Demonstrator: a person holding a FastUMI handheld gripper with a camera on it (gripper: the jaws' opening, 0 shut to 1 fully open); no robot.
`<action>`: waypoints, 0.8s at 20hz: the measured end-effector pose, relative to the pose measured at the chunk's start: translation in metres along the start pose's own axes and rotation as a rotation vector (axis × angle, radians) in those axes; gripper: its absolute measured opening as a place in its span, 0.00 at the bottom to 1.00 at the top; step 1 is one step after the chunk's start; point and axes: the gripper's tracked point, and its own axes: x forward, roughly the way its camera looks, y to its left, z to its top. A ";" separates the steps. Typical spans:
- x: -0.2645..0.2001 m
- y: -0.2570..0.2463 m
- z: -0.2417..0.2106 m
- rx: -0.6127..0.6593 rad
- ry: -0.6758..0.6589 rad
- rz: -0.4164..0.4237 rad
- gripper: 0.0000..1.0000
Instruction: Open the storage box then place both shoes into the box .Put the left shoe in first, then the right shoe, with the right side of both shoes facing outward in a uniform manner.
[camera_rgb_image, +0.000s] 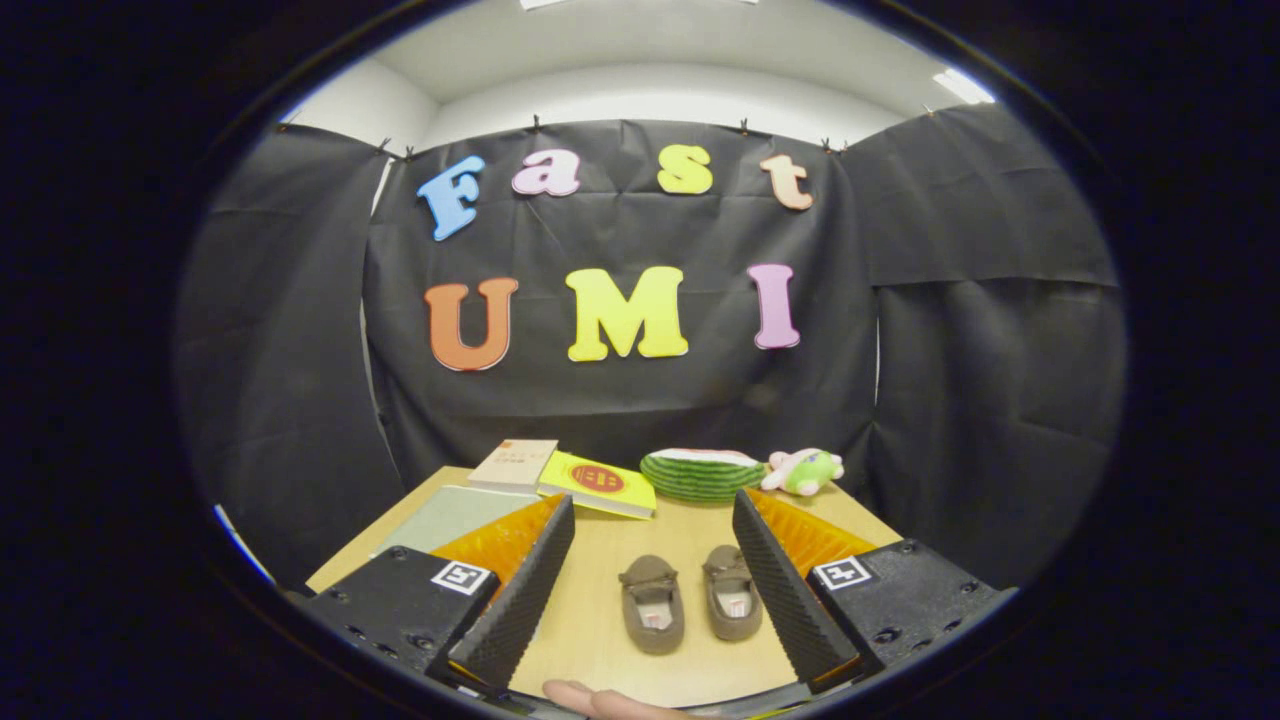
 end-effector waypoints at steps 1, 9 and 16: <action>0.009 0.002 -0.009 0.007 0.030 0.016 1.00; 0.101 0.030 -0.089 0.103 0.327 0.203 1.00; 0.163 0.074 -0.133 0.414 0.567 0.457 0.99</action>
